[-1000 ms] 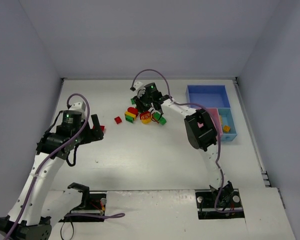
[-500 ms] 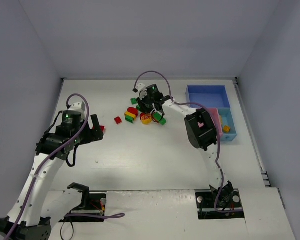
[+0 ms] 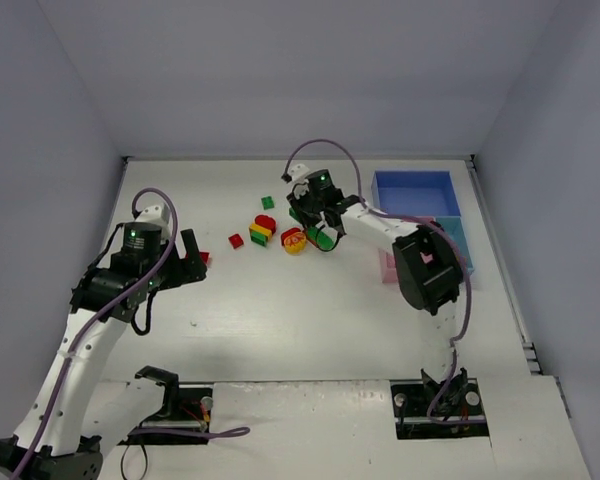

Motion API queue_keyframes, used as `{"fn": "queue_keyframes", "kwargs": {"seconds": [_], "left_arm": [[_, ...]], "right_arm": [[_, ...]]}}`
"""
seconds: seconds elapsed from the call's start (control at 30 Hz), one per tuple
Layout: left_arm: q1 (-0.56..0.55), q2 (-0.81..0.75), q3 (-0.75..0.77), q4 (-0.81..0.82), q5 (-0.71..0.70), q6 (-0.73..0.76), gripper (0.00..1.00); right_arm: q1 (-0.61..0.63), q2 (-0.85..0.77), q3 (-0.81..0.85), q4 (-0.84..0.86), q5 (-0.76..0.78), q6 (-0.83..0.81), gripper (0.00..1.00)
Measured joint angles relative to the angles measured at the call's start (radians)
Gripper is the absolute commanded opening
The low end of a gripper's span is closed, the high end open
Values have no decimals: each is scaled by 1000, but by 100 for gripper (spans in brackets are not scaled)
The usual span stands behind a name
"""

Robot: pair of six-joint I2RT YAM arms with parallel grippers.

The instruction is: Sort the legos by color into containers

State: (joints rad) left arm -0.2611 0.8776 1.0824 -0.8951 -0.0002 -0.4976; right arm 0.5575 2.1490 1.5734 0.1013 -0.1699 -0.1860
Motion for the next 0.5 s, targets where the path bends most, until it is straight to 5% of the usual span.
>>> {"fn": "queue_keyframes", "kwargs": {"seconds": [0.3, 0.5], "left_arm": [[0, 19, -1, 24, 0, 0, 83], [0, 65, -1, 51, 0, 0, 83]], "right_arm": [[-160, -535, -389, 56, 210, 124, 0], [-296, -740, -599, 5, 339, 230, 0]]}}
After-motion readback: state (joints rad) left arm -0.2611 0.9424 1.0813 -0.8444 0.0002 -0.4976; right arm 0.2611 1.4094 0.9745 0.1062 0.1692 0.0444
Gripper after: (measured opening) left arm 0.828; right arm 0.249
